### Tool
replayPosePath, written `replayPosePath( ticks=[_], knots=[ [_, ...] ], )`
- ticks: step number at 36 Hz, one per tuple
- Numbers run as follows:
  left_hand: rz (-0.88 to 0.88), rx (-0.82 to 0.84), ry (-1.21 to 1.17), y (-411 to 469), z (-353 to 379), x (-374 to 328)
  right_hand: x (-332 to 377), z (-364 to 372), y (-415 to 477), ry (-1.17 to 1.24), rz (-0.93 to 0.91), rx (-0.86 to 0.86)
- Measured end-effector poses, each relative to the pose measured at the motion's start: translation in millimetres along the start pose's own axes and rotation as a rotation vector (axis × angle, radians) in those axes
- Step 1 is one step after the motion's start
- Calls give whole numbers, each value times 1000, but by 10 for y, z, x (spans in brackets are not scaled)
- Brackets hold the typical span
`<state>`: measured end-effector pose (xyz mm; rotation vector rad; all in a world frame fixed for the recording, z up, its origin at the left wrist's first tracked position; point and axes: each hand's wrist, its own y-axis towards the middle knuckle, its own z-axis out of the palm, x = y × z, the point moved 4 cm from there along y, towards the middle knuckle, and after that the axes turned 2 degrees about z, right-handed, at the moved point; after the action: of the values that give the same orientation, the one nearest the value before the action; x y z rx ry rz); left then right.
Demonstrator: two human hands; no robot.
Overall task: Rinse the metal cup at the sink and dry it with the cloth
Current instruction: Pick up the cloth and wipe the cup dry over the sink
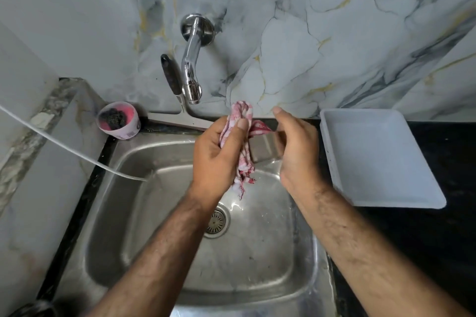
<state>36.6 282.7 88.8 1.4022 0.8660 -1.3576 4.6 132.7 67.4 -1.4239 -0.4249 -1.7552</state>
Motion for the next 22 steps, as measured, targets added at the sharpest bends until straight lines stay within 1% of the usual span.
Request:
replayPosePath(
  ticks=[3, 4, 6, 7, 8, 9, 10, 12, 13, 14, 15, 16, 17, 19, 20, 22],
  knots=[
    [-98, -77, -112, -2, -13, 13, -217, -113, -4, 106, 217, -63],
    [-141, -132, -156, 15, -31, 24, -286, -150, -9, 150, 265, -71],
    [-225, -329, -281, 57, -109, 27, -388, -219, -38, 238, 348, -102],
    [-232, -445, -333, 61, -174, -7, -406, -236, -56, 305, 380, -111],
    [-193, -536, -341, 55, -250, -47, -428, -262, -54, 360, 385, -125],
    [-121, -569, -295, 42, -315, -96, -433, -279, -54, 354, 366, -119],
    [-37, -528, -209, 22, -340, -148, -425, -272, -69, 293, 345, -92],
    [80, -338, 32, -60, -227, -182, -411, -232, -110, 158, 313, -87],
    [119, -225, 175, -108, -119, -165, -426, -197, -133, 123, 334, -97],
    [159, -139, 304, -156, -18, -135, -442, -146, -171, 129, 371, -99],
    [190, -100, 391, -194, 56, -99, -463, -99, -201, 166, 410, -95],
    [198, -120, 411, -205, 79, -54, -477, -66, -233, 213, 450, -101],
    [174, -182, 374, -193, 57, -29, -490, -48, -256, 273, 484, -121],
    [59, -331, 256, -154, -41, 96, -509, -38, -270, 412, 528, -151],
    [-20, -368, 195, -149, -77, 184, -526, -53, -262, 451, 536, -168],
    [-127, -373, 62, -199, -68, 318, -560, -61, -236, 495, 554, -184]
  ],
)
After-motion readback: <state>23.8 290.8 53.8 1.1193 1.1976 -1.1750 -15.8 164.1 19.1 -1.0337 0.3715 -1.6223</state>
